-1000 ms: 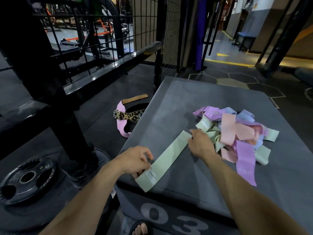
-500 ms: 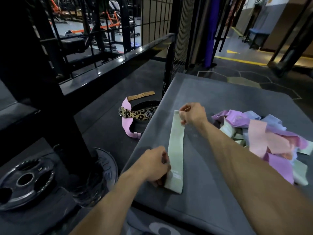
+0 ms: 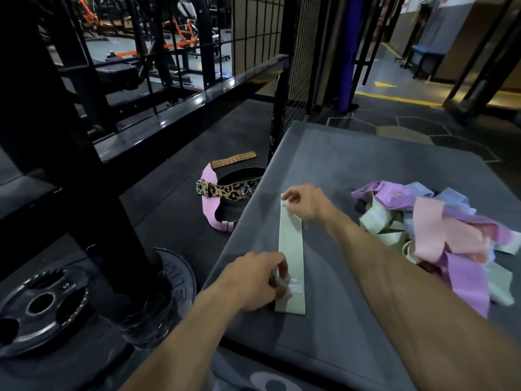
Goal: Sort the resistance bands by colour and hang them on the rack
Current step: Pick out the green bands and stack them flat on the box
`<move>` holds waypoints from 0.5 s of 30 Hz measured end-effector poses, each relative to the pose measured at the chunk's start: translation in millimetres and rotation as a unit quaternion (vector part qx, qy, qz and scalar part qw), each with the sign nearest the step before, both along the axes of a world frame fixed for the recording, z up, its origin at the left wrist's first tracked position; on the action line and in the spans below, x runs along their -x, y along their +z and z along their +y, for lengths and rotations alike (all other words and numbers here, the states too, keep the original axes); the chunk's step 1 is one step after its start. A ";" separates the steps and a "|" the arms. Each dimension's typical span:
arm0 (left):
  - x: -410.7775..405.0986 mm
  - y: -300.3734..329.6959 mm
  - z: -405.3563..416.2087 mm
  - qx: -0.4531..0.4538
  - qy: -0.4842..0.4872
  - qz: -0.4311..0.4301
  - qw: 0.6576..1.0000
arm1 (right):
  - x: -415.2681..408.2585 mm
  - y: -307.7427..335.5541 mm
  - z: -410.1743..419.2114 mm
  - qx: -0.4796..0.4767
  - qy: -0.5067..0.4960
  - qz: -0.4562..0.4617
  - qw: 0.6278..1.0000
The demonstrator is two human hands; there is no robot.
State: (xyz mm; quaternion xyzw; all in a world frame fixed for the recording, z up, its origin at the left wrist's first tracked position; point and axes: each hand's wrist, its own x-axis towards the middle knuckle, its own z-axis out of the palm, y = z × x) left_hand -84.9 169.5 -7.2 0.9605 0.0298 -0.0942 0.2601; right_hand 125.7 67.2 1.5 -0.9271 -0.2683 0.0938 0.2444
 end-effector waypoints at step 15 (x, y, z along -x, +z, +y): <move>3.8 6.5 -16.2 -0.031 0.015 -0.017 0.999 | 4.1 38.7 -138.4 0.343 0.070 -0.232 0.908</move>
